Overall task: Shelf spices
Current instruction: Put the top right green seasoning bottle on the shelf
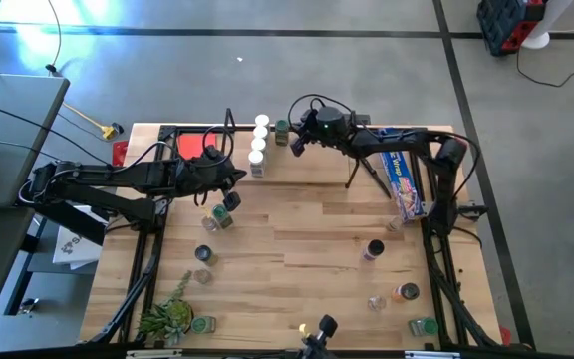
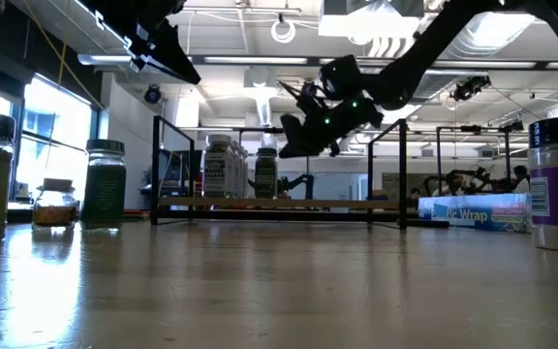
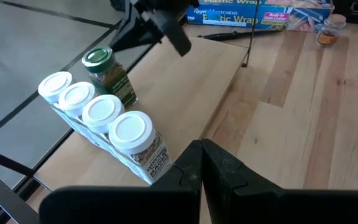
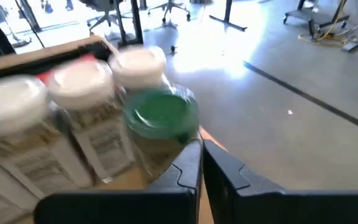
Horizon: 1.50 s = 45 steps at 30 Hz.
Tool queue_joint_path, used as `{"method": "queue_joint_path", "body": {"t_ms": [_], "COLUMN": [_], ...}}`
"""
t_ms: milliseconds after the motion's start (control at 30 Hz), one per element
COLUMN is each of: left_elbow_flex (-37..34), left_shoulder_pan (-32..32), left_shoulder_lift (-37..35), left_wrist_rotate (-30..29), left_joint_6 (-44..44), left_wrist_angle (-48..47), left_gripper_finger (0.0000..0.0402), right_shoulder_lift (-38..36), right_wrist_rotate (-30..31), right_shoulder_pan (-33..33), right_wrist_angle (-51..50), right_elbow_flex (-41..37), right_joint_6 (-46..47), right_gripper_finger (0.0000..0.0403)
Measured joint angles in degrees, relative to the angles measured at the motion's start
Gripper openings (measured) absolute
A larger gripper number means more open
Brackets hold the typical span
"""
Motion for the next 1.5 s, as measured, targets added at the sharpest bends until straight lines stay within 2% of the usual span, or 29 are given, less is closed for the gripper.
{"method": "queue_joint_path", "body": {"t_ms": [167,367,433,533,600,967,1500], "left_elbow_flex": [0.0,0.0,0.0,0.0,0.0,0.0,0.0], "left_shoulder_pan": [0.0,0.0,0.0,0.0,0.0,0.0,0.0], "left_shoulder_lift": [0.0,0.0,0.0,0.0,0.0,0.0,0.0], "left_wrist_rotate": [0.0,0.0,0.0,0.1,0.0,0.1,0.1], "left_joint_6": [0.0,0.0,0.0,0.0,0.0,0.0,0.0], "left_wrist_angle": [0.0,-0.1,-0.1,-0.1,0.0,0.0,0.0], "left_gripper_finger": [0.0,0.0,0.0,0.0,0.0,0.0,0.0], "right_shoulder_lift": [-3.1,-3.1,-3.1,-3.0,-2.6,1.7,3.7], "right_wrist_rotate": [0.1,-0.2,-1.9,-7.7,-9.2,-9.4,-10.3], "right_shoulder_pan": [1.9,3.4,3.4,3.3,3.3,2.0,-0.1], "right_wrist_angle": [-5.6,-9.2,-10.5,-11.6,-11.1,-6.9,-2.6], "right_elbow_flex": [0.0,0.1,0.1,0.0,0.0,0.0,0.0], "right_joint_6": [0.1,0.3,0.5,0.9,0.1,0.0,0.3], "right_gripper_finger": [0.0011,0.0011,0.0011,0.0011,0.0011,0.0011,0.0011]}}
